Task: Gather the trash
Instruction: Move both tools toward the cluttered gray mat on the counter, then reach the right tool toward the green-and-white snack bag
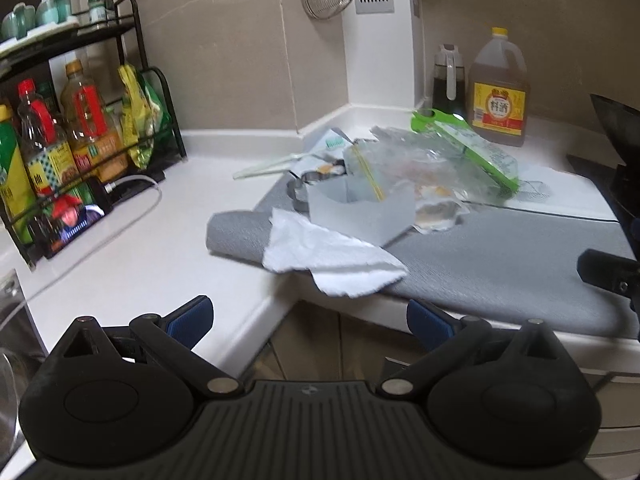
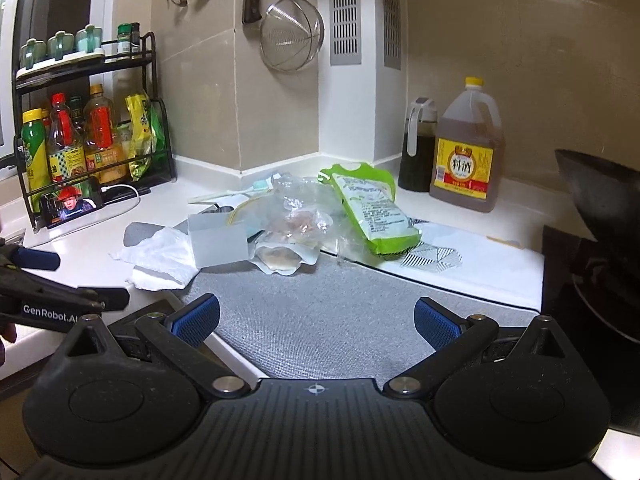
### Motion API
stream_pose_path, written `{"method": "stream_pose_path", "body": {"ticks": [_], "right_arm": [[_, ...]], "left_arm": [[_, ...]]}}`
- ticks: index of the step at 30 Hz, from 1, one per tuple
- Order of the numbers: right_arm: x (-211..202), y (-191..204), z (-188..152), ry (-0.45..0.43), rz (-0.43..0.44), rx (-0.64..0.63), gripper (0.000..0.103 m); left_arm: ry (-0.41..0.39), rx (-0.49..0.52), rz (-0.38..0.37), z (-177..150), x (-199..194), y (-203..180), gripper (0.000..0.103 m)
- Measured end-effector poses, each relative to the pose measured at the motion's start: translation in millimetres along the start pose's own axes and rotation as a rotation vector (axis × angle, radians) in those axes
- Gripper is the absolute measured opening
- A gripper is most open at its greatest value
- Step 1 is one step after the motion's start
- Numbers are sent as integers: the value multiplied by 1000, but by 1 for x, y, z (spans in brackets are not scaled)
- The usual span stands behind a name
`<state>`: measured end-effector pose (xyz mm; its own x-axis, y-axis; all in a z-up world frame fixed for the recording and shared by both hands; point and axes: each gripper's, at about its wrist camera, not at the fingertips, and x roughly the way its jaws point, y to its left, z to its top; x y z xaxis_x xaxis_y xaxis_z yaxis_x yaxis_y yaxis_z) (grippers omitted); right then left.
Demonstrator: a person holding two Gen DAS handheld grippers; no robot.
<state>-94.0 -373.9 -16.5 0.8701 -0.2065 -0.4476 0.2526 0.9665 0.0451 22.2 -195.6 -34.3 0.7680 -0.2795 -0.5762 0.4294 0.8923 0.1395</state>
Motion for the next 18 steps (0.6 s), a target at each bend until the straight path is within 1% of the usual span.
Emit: {"method": "stream_pose_path", "body": {"ticks": [11,14,18], "right_arm": [[28,2,-2,41,-15,-1,103],[35,4,-3,50,-20,-8,103],[43,5,-4,62,-21,-4,103]], "left_arm": [[16,-71,35,16,31,22,103],[33,-91,55,13,40,30,103],[65,-125,56,7,47,40,103]]}}
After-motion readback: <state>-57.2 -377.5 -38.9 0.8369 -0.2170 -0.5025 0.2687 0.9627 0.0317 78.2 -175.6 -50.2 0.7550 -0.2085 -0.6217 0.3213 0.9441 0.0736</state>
